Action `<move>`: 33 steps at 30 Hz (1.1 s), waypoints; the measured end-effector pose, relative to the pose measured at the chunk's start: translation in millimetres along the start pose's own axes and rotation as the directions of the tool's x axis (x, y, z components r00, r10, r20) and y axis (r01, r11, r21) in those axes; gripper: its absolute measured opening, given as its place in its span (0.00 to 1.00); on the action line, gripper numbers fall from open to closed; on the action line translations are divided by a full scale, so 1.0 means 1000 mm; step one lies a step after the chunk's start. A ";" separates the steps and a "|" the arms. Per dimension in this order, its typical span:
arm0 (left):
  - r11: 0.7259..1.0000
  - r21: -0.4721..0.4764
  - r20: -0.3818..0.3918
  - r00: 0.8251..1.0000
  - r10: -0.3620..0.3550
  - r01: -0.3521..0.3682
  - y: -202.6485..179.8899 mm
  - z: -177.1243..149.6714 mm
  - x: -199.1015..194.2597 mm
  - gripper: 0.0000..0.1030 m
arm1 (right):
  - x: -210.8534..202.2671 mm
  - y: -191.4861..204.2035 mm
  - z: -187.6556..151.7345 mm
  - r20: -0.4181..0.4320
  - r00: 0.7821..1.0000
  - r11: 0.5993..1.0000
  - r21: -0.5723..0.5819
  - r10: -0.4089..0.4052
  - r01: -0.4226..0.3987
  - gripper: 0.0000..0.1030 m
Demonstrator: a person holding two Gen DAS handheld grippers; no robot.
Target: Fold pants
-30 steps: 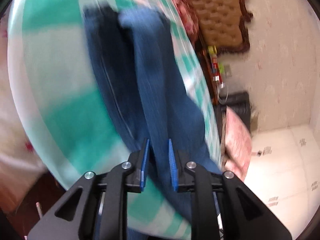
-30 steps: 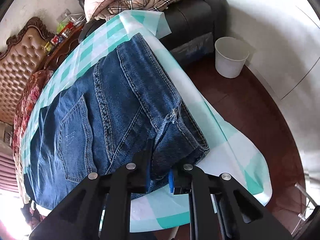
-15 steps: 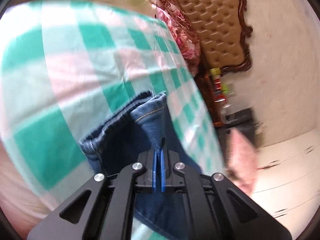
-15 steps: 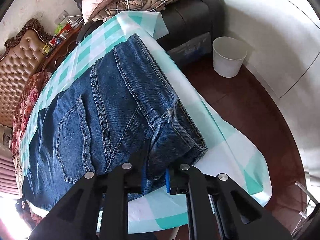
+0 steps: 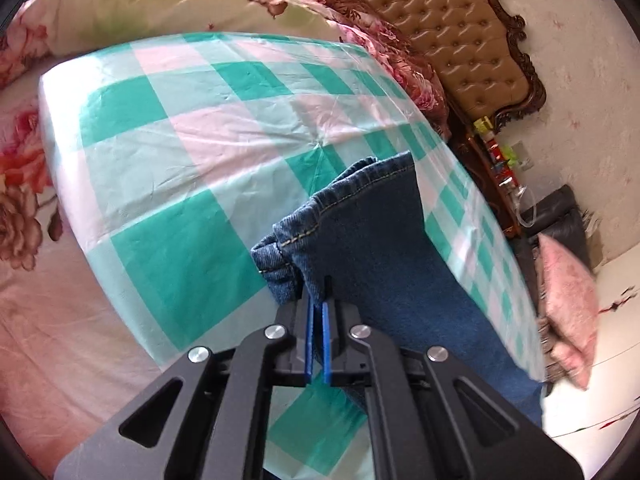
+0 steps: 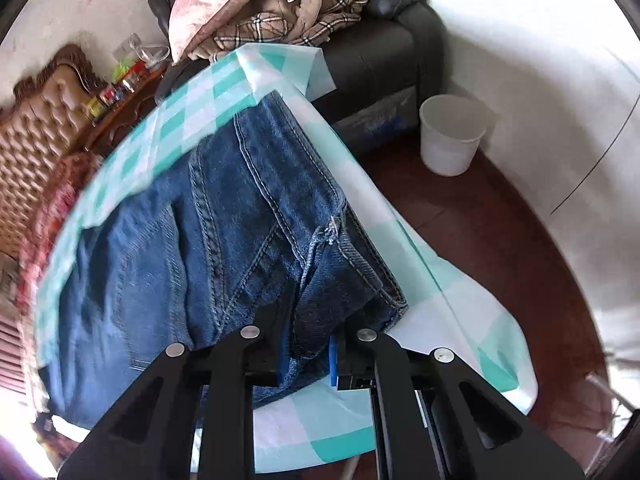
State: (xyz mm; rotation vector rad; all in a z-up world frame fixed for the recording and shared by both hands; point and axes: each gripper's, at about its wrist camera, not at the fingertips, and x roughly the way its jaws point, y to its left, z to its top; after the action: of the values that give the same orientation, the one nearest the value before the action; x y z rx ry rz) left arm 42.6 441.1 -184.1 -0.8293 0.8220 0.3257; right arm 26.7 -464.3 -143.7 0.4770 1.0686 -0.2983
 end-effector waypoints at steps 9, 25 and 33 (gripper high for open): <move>0.946 0.235 0.165 0.968 0.189 -0.225 -0.039 0.033 -0.021 0.54 | 0.001 0.004 -0.004 0.015 0.998 0.998 -0.032 -0.059 0.060 0.16; 0.796 0.603 -0.145 0.973 0.177 -0.055 -0.099 0.095 0.093 0.13 | -0.067 0.020 0.039 0.192 0.956 0.972 -0.036 -0.222 0.233 0.60; 0.861 0.428 0.038 0.957 0.286 -0.274 -0.087 0.090 0.081 0.40 | 0.006 0.161 0.065 0.220 0.970 0.880 -0.436 -0.100 0.190 0.53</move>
State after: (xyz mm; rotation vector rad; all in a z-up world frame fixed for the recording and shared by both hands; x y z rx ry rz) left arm 190.5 449.0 -163.5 -0.2969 0.9979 0.3720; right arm 152.3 -359.5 -86.5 -0.0563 0.9481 -0.2107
